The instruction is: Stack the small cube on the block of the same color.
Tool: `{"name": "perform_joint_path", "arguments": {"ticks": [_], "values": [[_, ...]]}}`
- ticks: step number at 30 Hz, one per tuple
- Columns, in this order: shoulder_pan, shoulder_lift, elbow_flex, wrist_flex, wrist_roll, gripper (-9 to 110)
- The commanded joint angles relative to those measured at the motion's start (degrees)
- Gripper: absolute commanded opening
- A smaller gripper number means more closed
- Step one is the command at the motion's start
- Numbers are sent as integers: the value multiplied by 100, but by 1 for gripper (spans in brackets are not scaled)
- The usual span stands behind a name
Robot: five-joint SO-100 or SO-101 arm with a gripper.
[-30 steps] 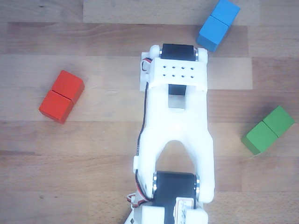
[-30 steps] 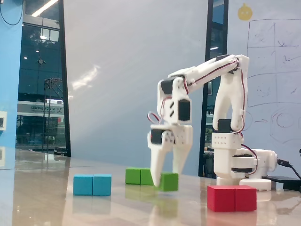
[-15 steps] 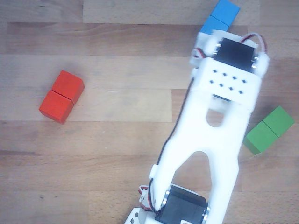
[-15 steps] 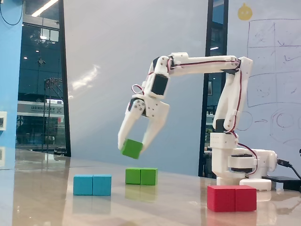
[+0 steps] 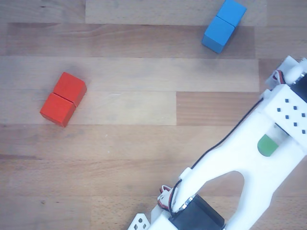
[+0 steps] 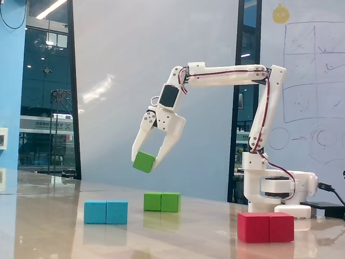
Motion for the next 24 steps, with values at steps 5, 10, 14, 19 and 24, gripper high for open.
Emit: {"name": "perform_joint_path", "arguments": {"ticks": [5,10,14,19,24], "values": [[316,-141,-457,44,-18,5],[272,-316,-158,44,-18,5],[272,-343,79,44,-26,5],[272,-352,237,44,-26,5],[272,-352,457,44,-26,5]]}}
